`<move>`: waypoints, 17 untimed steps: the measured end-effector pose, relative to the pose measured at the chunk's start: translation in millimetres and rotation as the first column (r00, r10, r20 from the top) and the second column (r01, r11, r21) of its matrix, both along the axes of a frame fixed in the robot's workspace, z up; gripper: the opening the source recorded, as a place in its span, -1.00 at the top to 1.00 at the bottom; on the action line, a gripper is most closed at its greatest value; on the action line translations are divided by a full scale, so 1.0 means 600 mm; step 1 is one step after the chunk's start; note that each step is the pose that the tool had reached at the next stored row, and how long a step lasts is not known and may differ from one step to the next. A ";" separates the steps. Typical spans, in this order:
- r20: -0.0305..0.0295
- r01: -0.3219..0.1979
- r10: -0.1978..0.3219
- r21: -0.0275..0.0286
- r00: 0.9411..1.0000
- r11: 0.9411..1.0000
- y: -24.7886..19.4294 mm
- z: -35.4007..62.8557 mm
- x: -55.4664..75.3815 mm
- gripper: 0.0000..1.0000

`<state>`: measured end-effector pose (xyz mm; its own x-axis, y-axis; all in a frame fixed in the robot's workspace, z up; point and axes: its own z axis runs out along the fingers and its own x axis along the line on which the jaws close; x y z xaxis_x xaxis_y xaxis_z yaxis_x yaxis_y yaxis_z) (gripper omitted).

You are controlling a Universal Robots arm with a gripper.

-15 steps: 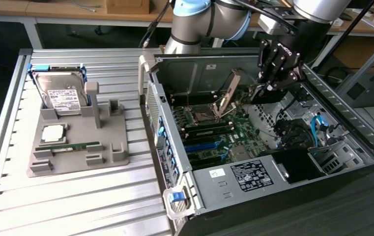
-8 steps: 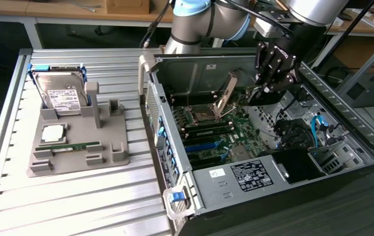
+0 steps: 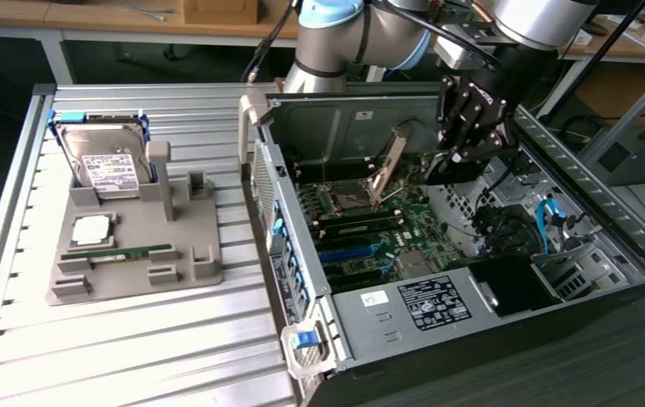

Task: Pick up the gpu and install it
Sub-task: 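Insert the gpu into the slot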

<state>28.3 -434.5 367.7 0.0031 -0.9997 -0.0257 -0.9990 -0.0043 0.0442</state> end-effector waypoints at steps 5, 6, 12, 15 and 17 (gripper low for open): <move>0.000 0.000 0.000 0.000 1.000 1.000 -0.0001 -0.004 -0.002 0.47; 0.000 0.000 0.000 0.000 1.000 1.000 -0.0001 -0.005 -0.002 0.47; 0.000 0.000 0.000 0.000 1.000 1.000 -0.0001 -0.009 -0.003 0.47; 0.000 0.000 0.000 0.000 1.000 1.000 -0.0002 -0.010 -0.003 0.47; 0.000 0.000 0.000 0.000 1.000 1.000 -0.0002 -0.012 -0.004 0.47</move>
